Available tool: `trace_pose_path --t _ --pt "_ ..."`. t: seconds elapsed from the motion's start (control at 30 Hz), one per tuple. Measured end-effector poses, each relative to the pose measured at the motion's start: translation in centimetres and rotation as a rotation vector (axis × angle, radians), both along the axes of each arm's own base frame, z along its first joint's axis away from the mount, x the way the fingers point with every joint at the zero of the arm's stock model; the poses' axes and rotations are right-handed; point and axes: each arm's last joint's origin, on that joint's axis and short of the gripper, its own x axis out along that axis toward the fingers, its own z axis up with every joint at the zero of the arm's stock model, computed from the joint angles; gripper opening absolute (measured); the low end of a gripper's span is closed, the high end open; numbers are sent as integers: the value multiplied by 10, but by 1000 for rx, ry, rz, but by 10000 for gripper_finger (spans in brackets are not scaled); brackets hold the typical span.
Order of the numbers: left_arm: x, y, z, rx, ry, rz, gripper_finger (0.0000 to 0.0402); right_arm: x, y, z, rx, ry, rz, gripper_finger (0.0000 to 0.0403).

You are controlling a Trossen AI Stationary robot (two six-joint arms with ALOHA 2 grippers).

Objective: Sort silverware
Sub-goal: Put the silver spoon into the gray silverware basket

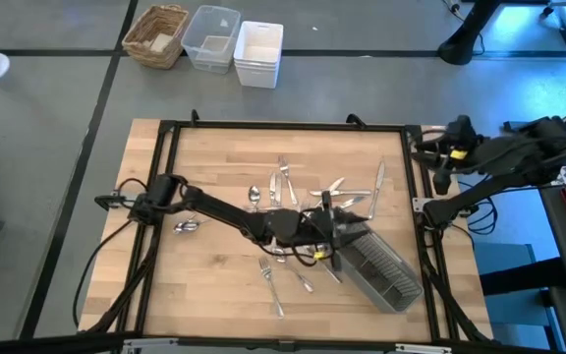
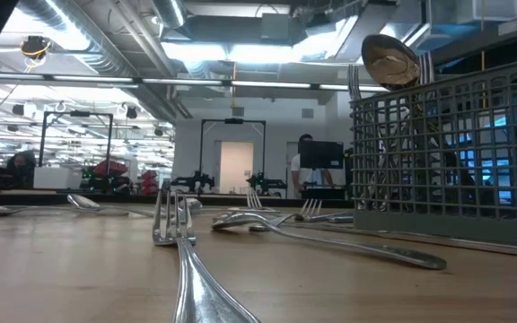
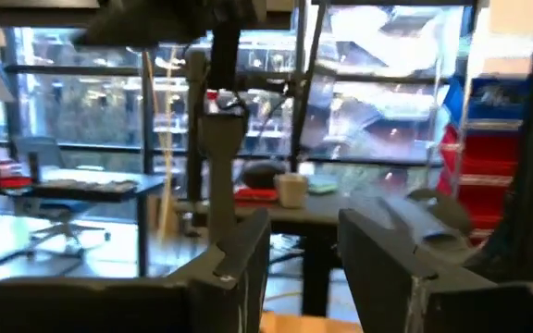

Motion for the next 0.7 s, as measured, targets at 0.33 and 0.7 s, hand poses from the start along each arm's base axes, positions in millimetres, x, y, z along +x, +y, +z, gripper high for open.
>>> trace_pose_path --t 0.33,0.7 --pt "0 1 -5 -82 130 -143 119 6 3 -10 -5 43 3 115" --pt "1 1 -7 179 432 -334 119 11 10 -12 122 104 137 115"
